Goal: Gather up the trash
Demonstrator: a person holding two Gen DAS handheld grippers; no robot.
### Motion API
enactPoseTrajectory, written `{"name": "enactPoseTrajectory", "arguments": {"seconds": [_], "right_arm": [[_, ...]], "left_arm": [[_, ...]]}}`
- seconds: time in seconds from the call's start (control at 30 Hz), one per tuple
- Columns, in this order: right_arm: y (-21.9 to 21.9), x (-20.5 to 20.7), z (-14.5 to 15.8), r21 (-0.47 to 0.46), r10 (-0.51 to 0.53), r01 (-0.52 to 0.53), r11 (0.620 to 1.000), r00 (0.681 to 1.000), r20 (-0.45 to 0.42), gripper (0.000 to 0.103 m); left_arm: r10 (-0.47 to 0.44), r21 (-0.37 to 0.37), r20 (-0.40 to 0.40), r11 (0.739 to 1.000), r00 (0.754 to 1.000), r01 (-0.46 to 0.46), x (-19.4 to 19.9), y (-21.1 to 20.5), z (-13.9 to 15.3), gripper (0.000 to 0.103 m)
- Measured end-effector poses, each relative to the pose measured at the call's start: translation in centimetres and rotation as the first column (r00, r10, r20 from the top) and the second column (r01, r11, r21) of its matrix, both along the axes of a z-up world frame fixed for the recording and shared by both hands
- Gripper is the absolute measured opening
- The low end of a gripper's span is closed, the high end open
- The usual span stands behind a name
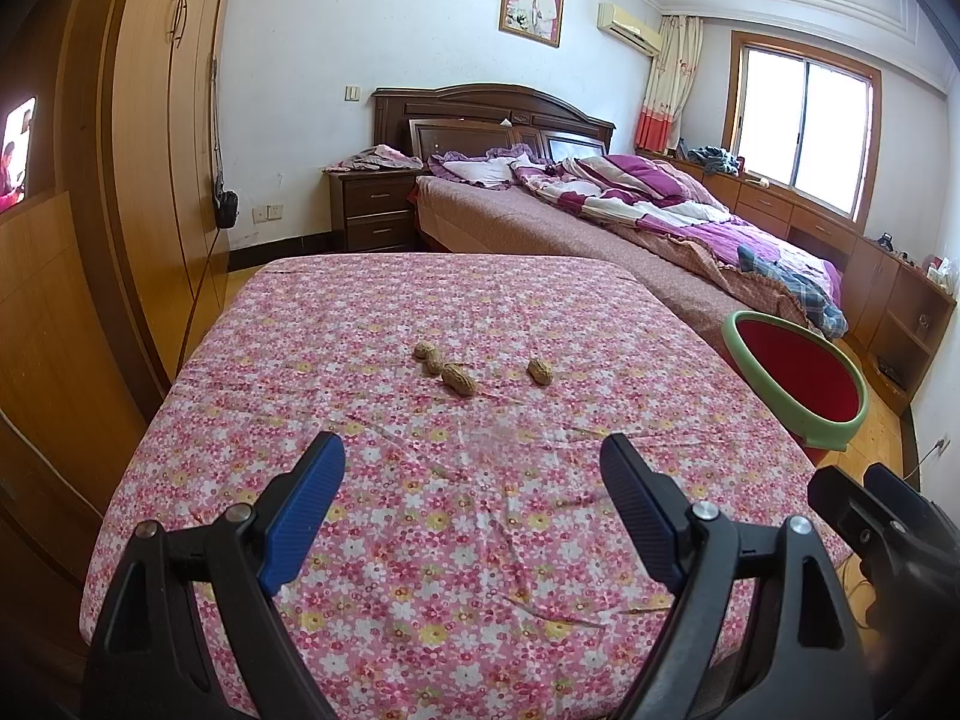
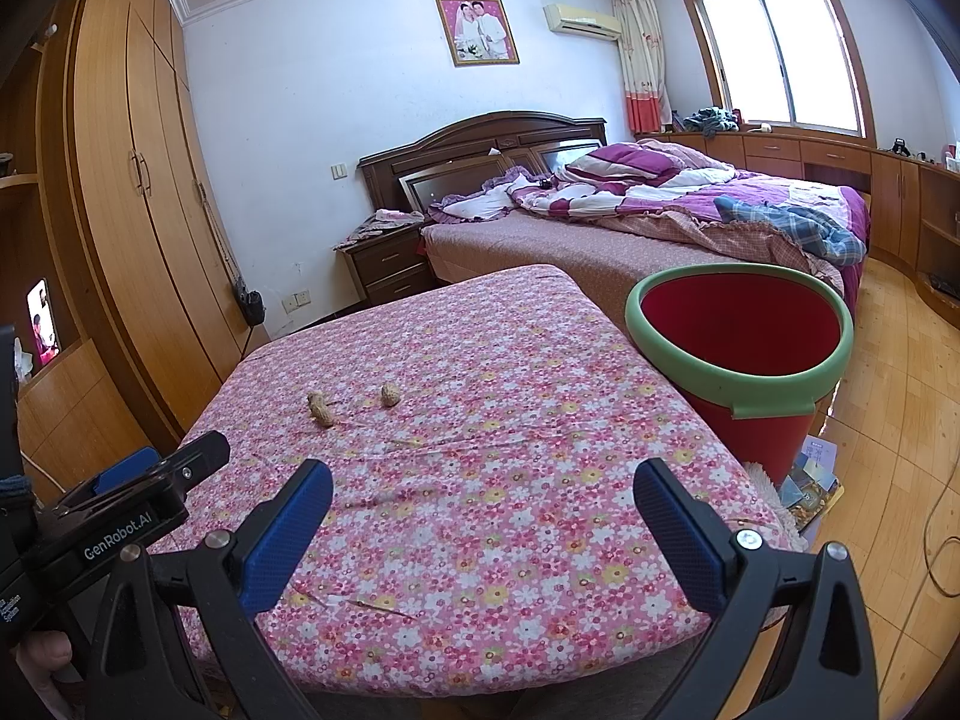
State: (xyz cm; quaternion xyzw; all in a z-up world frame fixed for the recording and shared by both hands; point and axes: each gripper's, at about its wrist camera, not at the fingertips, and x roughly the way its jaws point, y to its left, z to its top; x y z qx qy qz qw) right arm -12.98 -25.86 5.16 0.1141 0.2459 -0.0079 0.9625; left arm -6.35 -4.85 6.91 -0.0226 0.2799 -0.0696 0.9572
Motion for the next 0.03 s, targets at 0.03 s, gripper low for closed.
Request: {"name": "enactPoseTrajectory", "arguments": {"seconds": [0.03], "right_arm": [[-0.06,0.05,0.09,0.0,0.0,0.0,1.0,1.0,0.0,0.102]], "left_arm": [[-0.001,0.0,-0.001,1.0,1.0,0.001,0.0,-0.01,-0.01,0.086]]}}
